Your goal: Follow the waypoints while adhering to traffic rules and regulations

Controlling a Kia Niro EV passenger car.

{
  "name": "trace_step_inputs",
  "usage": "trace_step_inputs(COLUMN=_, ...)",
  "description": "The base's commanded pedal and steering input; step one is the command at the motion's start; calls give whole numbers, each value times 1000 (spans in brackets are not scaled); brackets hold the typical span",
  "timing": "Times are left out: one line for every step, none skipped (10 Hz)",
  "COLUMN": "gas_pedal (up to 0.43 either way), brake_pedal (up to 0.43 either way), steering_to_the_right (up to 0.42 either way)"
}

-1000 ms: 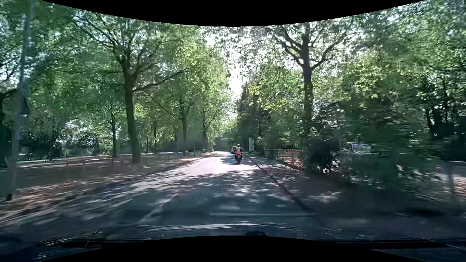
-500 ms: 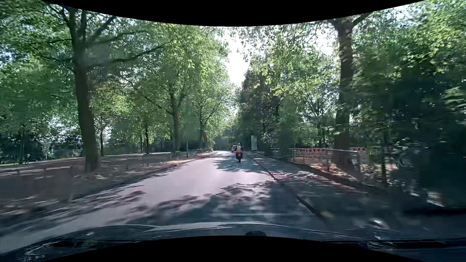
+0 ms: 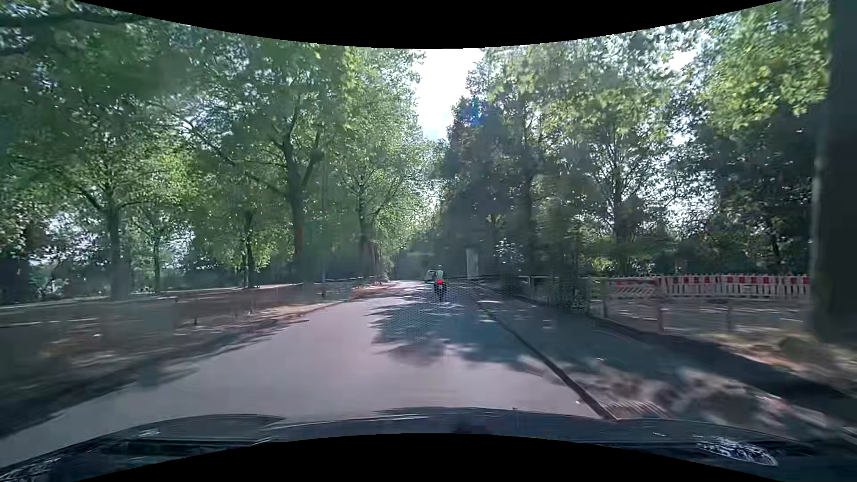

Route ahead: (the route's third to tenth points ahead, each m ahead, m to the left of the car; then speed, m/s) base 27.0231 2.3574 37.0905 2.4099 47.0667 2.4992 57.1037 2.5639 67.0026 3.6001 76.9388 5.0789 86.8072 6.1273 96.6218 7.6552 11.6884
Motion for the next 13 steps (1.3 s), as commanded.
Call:
trace_step_inputs(gas_pedal=157, brake_pedal=0, steering_to_the_right=-7)
trace_step_inputs(gas_pedal=157, brake_pedal=0, steering_to_the_right=-8)
trace_step_inputs(gas_pedal=157, brake_pedal=0, steering_to_the_right=-8)
trace_step_inputs(gas_pedal=157, brake_pedal=0, steering_to_the_right=-7)
trace_step_inputs(gas_pedal=138, brake_pedal=0, steering_to_the_right=-6)
trace_step_inputs(gas_pedal=138, brake_pedal=0, steering_to_the_right=-6)
trace_step_inputs(gas_pedal=138, brake_pedal=0, steering_to_the_right=-6)
trace_step_inputs(gas_pedal=138, brake_pedal=0, steering_to_the_right=-6)
trace_step_inputs(gas_pedal=138, brake_pedal=0, steering_to_the_right=-6)
trace_step_inputs(gas_pedal=138, brake_pedal=0, steering_to_the_right=-7)
trace_step_inputs(gas_pedal=138, brake_pedal=0, steering_to_the_right=-6)
trace_step_inputs(gas_pedal=138, brake_pedal=0, steering_to_the_right=-6)
trace_step_inputs(gas_pedal=138, brake_pedal=0, steering_to_the_right=-6)
